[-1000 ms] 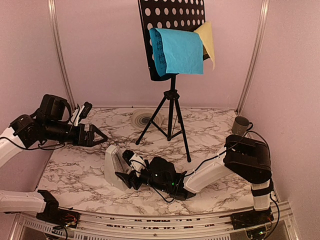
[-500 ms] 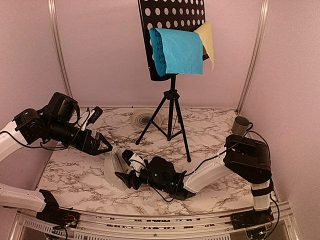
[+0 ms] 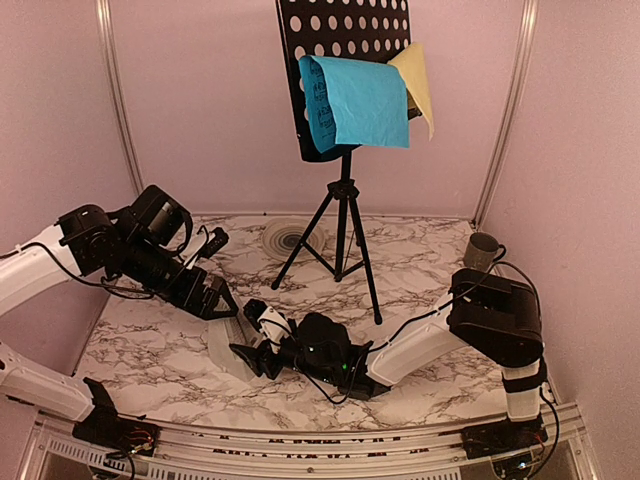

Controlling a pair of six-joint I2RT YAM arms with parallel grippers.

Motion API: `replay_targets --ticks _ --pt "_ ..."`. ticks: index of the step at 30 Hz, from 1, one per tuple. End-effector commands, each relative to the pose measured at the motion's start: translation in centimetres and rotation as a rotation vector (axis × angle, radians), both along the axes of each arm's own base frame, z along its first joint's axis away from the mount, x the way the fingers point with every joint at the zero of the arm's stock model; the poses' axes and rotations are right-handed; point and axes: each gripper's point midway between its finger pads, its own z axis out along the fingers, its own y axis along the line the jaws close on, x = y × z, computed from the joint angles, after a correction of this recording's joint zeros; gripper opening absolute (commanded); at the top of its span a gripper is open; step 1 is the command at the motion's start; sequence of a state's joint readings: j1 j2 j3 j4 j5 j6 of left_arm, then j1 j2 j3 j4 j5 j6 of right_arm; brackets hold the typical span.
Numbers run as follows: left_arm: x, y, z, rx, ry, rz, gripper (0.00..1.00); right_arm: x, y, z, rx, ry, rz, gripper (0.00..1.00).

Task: Pack up the instrument practice props
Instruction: Close the cover of the metronome on the metronome.

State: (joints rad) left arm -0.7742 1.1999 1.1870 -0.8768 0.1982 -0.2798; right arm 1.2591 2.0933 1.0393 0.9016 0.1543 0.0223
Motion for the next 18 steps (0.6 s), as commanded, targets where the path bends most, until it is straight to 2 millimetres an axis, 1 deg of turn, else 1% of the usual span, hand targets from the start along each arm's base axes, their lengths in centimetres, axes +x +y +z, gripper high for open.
replay_targets --ticks 1,4,8,12,15,18 --pt "0.2 0.3 0.1 0.041 -0.004 0.003 0.99 -0.8 0.3 -2.7 -0.091 0.043 0.042 0.47" --pt "0.8 0.3 0.0 0.056 -0.009 0.027 0.99 -0.8 0.3 -2.7 -0.089 0.045 0.044 0.46" --pt "1.3 0.3 0.0 0.070 -0.016 0.041 0.95 -0.9 0.4 -2.6 -0.085 0.045 0.050 0.46" --pt "1.7 0.5 -0.3 0.087 -0.012 0.057 0.85 -1.0 0.4 -2.7 -0.087 0.046 0.051 0.47" --pt "1.7 0.4 -0.5 0.084 -0.004 0.057 0.77 -1.0 0.3 -2.6 -0.085 0.045 0.052 0.46" --pt "1.7 0.2 -0.8 0.088 0.008 0.052 0.73 -0.9 0.3 -2.6 -0.085 0.045 0.051 0.46"
